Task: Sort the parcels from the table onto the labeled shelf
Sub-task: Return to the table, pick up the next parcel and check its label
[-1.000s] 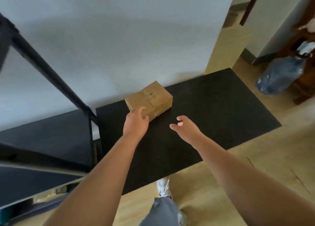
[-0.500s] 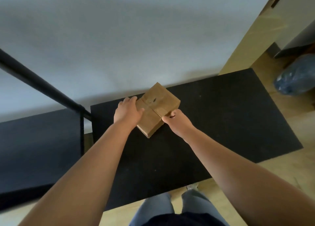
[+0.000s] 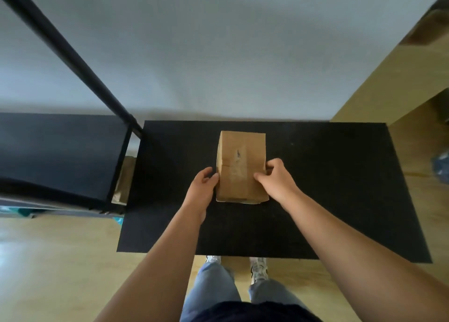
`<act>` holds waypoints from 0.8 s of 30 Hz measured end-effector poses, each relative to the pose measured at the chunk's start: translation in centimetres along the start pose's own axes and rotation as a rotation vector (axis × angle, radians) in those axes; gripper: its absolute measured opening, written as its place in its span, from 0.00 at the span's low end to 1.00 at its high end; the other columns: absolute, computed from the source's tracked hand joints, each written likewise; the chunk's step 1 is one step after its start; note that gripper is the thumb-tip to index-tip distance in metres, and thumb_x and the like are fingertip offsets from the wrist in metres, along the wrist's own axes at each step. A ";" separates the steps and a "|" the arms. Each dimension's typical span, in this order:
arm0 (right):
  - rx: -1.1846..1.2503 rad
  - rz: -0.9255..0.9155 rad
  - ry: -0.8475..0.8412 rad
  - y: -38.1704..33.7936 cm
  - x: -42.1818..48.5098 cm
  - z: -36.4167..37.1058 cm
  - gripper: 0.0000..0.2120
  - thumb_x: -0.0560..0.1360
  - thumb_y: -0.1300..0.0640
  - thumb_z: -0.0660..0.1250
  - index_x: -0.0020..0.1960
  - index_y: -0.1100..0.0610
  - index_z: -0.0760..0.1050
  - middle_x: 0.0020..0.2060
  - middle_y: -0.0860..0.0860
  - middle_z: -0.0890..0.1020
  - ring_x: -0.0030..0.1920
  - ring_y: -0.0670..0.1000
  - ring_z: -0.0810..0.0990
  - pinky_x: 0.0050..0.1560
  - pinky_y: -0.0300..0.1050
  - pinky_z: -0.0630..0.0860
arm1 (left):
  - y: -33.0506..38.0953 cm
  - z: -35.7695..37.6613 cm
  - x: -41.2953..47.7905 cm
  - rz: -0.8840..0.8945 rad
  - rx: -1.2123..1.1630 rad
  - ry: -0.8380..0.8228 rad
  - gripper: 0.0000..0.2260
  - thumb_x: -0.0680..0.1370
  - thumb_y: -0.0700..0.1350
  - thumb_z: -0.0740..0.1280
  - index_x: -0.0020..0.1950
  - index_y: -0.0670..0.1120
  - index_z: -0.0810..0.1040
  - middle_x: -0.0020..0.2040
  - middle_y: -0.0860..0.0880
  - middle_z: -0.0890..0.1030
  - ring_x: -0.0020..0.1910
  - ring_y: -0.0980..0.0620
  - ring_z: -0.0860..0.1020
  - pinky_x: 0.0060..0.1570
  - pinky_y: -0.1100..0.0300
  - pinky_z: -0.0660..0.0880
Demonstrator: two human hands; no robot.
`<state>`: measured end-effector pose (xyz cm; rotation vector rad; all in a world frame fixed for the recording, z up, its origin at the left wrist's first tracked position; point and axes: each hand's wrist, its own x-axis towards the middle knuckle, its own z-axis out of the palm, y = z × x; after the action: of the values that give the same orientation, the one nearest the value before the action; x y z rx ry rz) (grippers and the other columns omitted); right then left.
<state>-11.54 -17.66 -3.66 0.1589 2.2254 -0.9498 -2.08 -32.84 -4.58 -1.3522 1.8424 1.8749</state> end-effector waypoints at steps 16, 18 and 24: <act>0.162 -0.071 -0.130 4.5 -1.0 -3.7 0.21 0.82 0.58 0.62 0.75 0.54 0.70 0.71 0.54 0.76 0.70 0.55 0.74 0.65 0.48 0.71 | -0.6 5.2 -4.5 0.271 0.187 0.211 0.27 0.76 0.50 0.73 0.74 0.49 0.70 0.62 0.48 0.79 0.52 0.54 0.76 0.38 0.67 0.73; 0.180 -0.071 -0.110 5.0 -1.1 -4.0 0.21 0.82 0.56 0.63 0.75 0.54 0.70 0.70 0.53 0.76 0.70 0.55 0.74 0.61 0.47 0.71 | -0.8 6.0 -4.6 0.269 0.205 0.201 0.26 0.77 0.50 0.72 0.74 0.48 0.70 0.61 0.49 0.78 0.52 0.54 0.76 0.40 0.66 0.74; 0.138 -0.206 0.209 6.6 -2.1 -4.2 0.20 0.80 0.46 0.65 0.69 0.52 0.74 0.63 0.51 0.77 0.52 0.46 0.77 0.42 0.36 0.70 | -1.1 7.2 -4.0 0.248 0.209 0.270 0.18 0.81 0.46 0.68 0.71 0.47 0.74 0.56 0.51 0.80 0.50 0.56 0.77 0.37 0.68 0.71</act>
<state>-9.86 -9.73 -4.16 0.0962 2.4010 -1.2503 -2.38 -24.55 -3.86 -1.4156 2.3629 1.6049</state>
